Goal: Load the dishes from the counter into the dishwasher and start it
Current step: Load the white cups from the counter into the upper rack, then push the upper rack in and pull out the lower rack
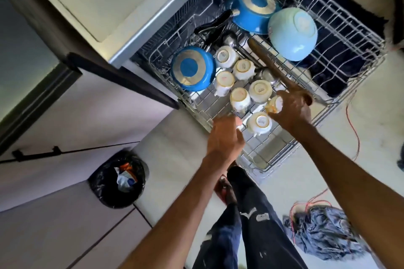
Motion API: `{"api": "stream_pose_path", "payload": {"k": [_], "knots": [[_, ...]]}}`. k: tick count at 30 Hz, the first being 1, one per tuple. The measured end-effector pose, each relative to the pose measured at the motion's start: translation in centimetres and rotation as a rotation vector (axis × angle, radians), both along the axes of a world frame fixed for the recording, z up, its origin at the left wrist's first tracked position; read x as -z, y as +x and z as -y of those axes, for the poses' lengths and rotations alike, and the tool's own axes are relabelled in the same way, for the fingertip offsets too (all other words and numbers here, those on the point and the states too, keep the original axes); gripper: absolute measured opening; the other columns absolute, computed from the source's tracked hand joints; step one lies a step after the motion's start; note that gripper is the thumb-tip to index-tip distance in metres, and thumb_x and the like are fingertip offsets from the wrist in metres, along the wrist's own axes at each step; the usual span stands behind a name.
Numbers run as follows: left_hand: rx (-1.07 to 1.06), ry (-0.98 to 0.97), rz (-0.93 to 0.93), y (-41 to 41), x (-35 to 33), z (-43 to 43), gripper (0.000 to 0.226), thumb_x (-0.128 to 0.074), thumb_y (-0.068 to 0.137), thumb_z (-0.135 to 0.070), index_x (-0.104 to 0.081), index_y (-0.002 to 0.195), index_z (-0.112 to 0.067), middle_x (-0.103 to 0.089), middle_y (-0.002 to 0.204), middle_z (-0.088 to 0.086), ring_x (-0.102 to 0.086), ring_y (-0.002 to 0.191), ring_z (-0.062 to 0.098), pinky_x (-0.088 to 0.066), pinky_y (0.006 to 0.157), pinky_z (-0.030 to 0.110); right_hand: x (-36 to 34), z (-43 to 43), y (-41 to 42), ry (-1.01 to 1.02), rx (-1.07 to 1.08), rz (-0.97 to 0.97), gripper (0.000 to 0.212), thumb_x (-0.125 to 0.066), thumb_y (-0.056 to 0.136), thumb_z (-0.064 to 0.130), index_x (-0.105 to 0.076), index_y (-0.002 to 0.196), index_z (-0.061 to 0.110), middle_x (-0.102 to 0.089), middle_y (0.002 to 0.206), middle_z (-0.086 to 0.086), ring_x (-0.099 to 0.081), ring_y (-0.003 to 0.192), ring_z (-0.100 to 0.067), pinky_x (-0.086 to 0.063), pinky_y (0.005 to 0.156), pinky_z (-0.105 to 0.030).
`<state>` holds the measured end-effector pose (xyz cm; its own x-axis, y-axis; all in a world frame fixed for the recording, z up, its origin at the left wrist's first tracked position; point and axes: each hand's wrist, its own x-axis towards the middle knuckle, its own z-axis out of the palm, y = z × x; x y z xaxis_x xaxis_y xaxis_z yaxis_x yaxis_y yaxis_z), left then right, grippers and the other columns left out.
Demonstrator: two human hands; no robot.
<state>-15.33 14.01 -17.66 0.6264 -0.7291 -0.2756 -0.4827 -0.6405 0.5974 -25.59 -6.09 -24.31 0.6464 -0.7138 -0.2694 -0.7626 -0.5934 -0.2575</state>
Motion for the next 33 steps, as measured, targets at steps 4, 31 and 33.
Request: {"api": "stream_pose_path", "payload": {"k": [4,31,33], "knots": [[0.006,-0.083,0.033,-1.5,0.3,-0.8,0.028,-0.064,0.079,-0.002,-0.064,0.107,-0.006,-0.066,0.099,0.012,-0.059,0.098,0.031,-0.049,0.093,0.043,0.8,0.4,0.4,0.050,0.052,-0.062,0.084,-0.085,0.076,0.040,-0.040,0.140,0.009,-0.052,0.133,-0.028,-0.054,0.122,-0.041,-0.051,0.095,-0.045],[-0.674,-0.141,-1.291,-15.4,-2.6,4.8,0.021,-0.069,0.091,-0.005,-0.068,0.112,-0.006,-0.075,0.101,0.009,-0.072,0.082,0.015,-0.061,0.083,0.032,-4.5,0.5,-12.9,0.796,0.811,0.735,0.033,-0.075,0.085,0.020,-0.066,0.116,0.014,-0.071,0.111,-0.015,-0.069,0.093,-0.023,-0.058,0.088,-0.048],[-0.787,-0.157,-1.453,-15.1,-2.8,6.9,0.018,-0.067,0.093,-0.006,-0.068,0.110,-0.004,-0.075,0.101,0.011,-0.072,0.091,0.022,-0.060,0.089,0.035,-3.9,2.0,-11.9,0.828,0.846,0.712,0.032,-0.076,0.085,0.019,-0.064,0.112,0.009,-0.072,0.102,-0.013,-0.069,0.087,-0.021,-0.059,0.089,-0.048]]}}
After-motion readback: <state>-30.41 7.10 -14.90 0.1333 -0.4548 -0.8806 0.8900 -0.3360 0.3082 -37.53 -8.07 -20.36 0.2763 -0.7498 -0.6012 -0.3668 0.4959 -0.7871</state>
